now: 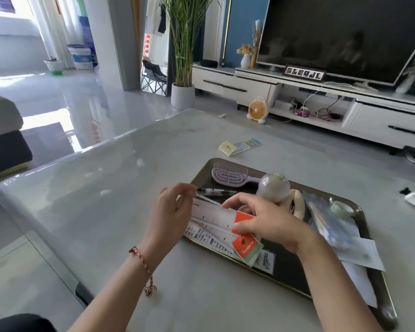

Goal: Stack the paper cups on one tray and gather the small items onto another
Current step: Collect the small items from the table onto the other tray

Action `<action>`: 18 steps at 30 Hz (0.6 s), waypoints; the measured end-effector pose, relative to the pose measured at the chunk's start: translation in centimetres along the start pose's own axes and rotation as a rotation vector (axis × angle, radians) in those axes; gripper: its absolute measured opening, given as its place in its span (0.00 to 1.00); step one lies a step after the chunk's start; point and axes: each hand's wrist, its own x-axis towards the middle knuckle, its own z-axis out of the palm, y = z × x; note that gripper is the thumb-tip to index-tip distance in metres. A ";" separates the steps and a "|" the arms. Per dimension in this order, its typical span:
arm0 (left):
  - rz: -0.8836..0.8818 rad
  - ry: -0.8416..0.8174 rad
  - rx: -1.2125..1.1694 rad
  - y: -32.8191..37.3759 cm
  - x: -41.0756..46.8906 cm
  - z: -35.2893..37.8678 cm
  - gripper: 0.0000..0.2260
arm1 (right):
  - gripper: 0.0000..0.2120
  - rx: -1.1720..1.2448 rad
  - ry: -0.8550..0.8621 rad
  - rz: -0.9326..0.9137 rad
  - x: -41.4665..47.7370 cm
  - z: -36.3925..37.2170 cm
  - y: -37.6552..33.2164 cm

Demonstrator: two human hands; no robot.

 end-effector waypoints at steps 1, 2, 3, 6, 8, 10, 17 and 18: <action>0.014 -0.024 0.031 0.0 -0.2 0.0 0.08 | 0.15 -0.021 0.019 0.003 0.0 0.0 0.1; 0.037 -0.030 0.068 0.1 -0.3 0.0 0.08 | 0.14 -0.032 0.053 -0.001 0.1 -0.1 0.0; 0.062 -0.020 0.099 0.1 -0.4 0.0 0.08 | 0.13 -0.023 0.091 -0.006 0.2 -0.2 0.0; 0.089 0.025 0.097 0.4 -0.4 -0.1 0.08 | 0.11 0.051 0.079 -0.008 0.0 -0.8 0.3; 0.091 0.027 0.101 0.4 -0.2 -0.2 0.08 | 0.11 0.000 -0.025 0.013 0.0 -0.6 0.4; 0.105 -0.008 0.123 0.6 -0.2 -0.5 0.08 | 0.09 -0.096 -0.052 0.009 0.1 -0.1 0.6; 0.146 -0.110 0.241 0.9 -0.8 -0.1 0.08 | 0.03 -0.222 -0.018 -0.038 0.7 0.2 0.9; 0.146 -0.123 0.257 0.9 -0.8 -0.1 0.09 | 0.03 -0.208 -0.039 -0.030 0.7 0.2 0.9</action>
